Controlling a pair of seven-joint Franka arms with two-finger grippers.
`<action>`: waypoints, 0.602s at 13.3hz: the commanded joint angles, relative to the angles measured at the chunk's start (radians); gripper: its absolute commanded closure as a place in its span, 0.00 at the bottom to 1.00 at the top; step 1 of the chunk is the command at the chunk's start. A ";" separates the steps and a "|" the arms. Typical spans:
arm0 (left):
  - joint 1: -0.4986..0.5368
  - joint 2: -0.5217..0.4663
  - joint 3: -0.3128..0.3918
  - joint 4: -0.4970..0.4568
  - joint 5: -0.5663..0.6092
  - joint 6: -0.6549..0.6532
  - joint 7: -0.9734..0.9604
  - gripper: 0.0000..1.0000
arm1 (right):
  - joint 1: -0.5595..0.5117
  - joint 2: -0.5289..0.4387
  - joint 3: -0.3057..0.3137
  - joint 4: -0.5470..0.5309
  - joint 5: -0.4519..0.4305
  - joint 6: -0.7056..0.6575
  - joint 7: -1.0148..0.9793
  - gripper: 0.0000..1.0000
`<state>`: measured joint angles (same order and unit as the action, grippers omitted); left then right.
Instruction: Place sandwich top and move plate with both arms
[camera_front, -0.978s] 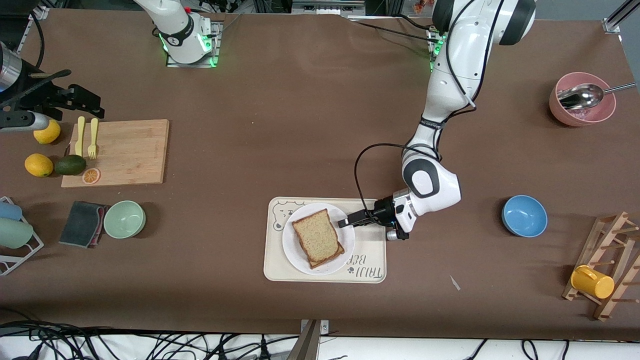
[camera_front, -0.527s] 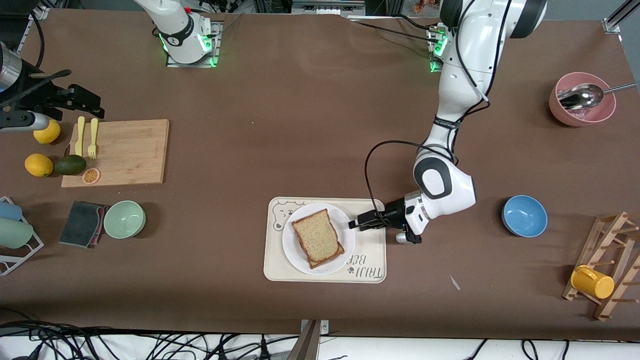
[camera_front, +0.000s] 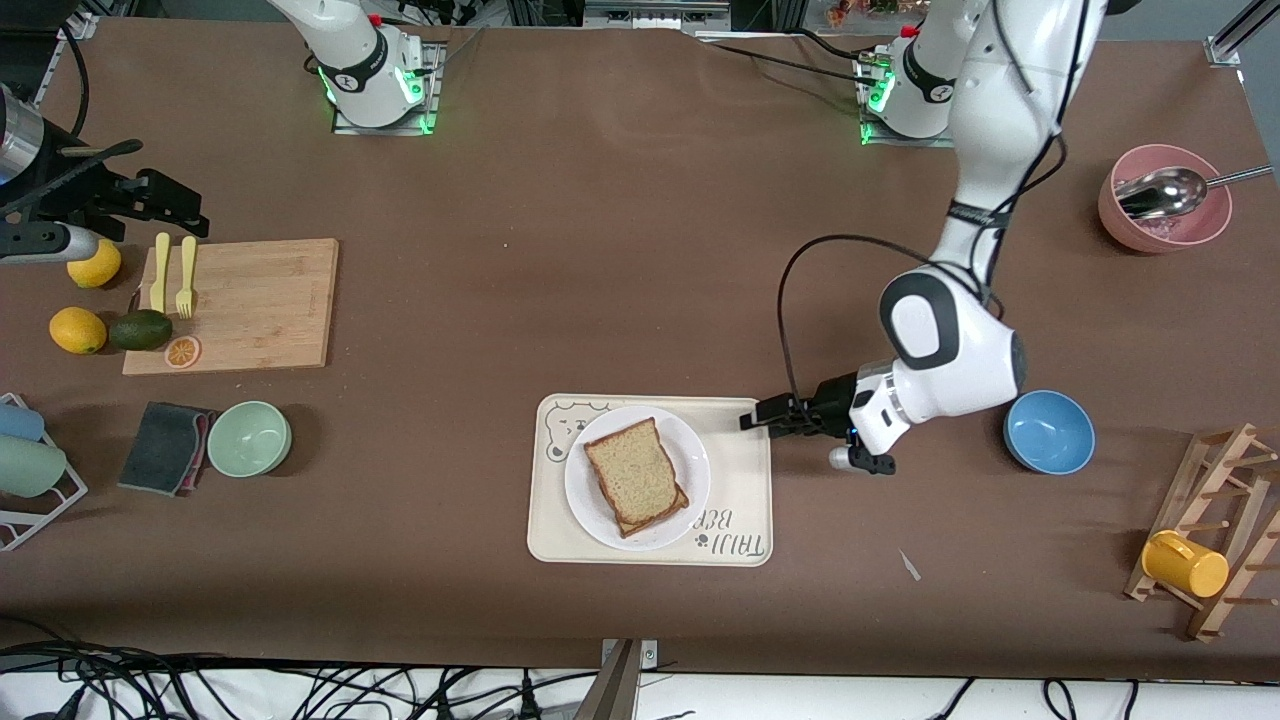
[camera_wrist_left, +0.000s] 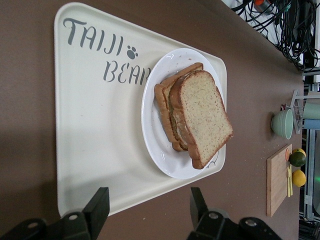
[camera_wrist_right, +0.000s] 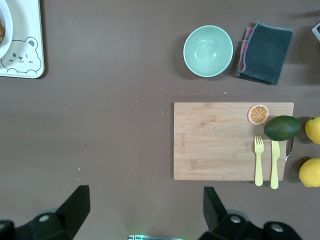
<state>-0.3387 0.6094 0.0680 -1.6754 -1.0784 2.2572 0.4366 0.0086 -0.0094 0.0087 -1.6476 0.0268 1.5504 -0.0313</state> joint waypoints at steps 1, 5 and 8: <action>0.078 -0.135 -0.075 -0.115 0.186 -0.008 -0.083 0.27 | -0.010 -0.007 0.008 -0.006 -0.010 0.007 0.002 0.00; 0.170 -0.255 -0.145 -0.168 0.447 -0.105 -0.223 0.26 | -0.010 -0.007 0.008 -0.006 -0.008 0.007 0.002 0.00; 0.198 -0.356 -0.149 -0.170 0.647 -0.267 -0.353 0.25 | -0.010 -0.007 0.008 -0.006 -0.008 0.007 0.002 0.00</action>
<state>-0.1672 0.3497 -0.0609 -1.7987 -0.5354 2.0621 0.1588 0.0085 -0.0094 0.0087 -1.6476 0.0268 1.5508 -0.0313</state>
